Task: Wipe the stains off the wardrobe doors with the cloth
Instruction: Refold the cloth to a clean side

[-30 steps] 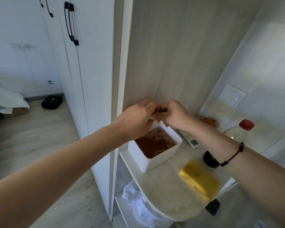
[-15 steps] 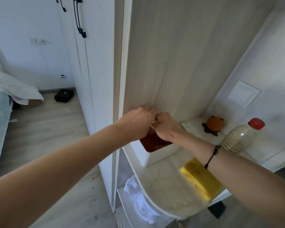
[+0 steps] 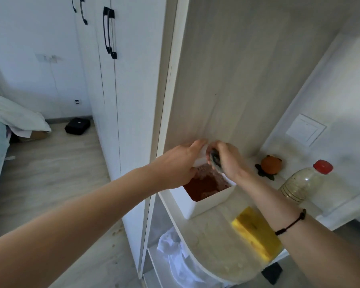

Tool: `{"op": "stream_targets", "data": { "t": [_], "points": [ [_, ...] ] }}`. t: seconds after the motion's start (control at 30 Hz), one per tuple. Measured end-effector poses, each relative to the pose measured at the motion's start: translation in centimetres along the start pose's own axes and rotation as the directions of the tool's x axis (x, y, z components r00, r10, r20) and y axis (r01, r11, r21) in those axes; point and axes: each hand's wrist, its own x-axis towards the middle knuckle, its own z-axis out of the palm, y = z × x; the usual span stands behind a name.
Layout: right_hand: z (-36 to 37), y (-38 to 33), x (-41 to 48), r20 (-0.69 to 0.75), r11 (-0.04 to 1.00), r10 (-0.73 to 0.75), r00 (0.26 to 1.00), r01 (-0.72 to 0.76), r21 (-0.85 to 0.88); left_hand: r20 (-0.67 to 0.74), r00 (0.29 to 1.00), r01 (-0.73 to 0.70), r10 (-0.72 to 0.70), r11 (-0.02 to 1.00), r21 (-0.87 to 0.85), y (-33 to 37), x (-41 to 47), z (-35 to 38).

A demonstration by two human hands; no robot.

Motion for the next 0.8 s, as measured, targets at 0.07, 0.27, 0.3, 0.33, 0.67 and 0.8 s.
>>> {"op": "stream_targets", "data": {
  "t": [0.07, 0.27, 0.3, 0.33, 0.67, 0.8],
  "points": [
    [-0.1, 0.0, -0.5, 0.008, 0.972, -0.065, 0.998, 0.065, -0.227, -0.015, 1.0, 0.005, -0.005, 1.0, -0.018, -0.5, -0.4, -0.5],
    [1.1, -5.4, -2.9, -0.057, 0.978, 0.083, 0.995, -0.07, 0.194, 0.036, 0.999, 0.004, 0.005, 0.965, -0.263, -3.1, -3.8, -2.8],
    [2.1, -7.5, -3.5, -0.037, 0.915, 0.065, 0.997, -0.045, 0.401, 0.034, 0.999, 0.006, 0.006, 0.939, -0.343, -3.8, -4.4, -4.1],
    [3.2, -9.5, -4.3, -0.003, 0.815, 0.034, 0.999, -0.026, 0.579, 0.018, 1.0, 0.008, 0.0, 0.908, -0.418, -4.1, -5.3, -5.2],
    [20.4, -22.0, -4.6, -0.016, 0.795, 0.021, 1.0, -0.007, 0.606, -0.004, 0.978, 0.167, -0.207, 0.803, -0.573, -18.5, -16.9, -14.3],
    [24.9, -25.7, -2.1, 0.062, 0.839, -0.037, 0.997, -0.003, 0.544, -0.04, 0.904, 0.308, -0.425, 0.714, -0.629, -24.7, -19.9, -16.5]
  ]
}}
